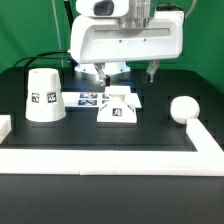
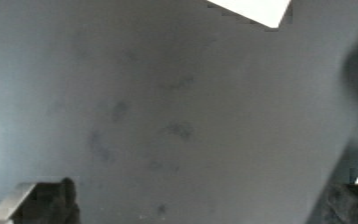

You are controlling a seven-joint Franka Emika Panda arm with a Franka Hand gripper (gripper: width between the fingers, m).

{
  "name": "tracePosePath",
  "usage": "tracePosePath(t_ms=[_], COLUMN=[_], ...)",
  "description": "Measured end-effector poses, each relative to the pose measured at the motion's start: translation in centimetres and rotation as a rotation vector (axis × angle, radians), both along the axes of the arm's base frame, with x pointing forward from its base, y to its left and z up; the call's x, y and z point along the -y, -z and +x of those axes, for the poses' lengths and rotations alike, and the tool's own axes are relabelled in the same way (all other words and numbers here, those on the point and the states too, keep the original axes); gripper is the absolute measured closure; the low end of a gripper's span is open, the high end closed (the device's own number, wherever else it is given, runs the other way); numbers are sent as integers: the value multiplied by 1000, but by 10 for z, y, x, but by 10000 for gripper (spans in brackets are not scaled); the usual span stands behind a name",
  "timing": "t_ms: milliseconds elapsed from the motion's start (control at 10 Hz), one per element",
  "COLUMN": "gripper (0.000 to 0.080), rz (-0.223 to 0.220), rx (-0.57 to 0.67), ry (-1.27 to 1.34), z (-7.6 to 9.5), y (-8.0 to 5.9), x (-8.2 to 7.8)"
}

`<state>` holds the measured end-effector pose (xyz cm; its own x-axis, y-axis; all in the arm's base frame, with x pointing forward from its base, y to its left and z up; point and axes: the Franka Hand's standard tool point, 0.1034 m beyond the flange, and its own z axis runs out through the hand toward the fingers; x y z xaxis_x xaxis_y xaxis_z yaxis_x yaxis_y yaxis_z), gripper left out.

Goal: Assemble lamp

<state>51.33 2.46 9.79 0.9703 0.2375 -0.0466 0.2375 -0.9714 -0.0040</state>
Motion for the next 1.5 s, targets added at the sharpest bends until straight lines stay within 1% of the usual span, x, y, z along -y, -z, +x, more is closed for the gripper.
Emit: tracePosePath(t_ms=[100,200,300,500,700,800,900,1400,1500], gripper=[100,100,100,100,100,100,100,100,100], rz=[-1,-1,-3,-5,-2,3,3,3,4], rx=[0,-3,-11,-18,-14,-20,-23,-22,-21], ry=[27,114,156,148,167,184,185,183,204], z=[0,-3,-10,-27,-47,-53,-56,-55,-56], y=[0,1,2,4,11,14,17,17,16], x=[0,1,2,4,8,12,13,12,15])
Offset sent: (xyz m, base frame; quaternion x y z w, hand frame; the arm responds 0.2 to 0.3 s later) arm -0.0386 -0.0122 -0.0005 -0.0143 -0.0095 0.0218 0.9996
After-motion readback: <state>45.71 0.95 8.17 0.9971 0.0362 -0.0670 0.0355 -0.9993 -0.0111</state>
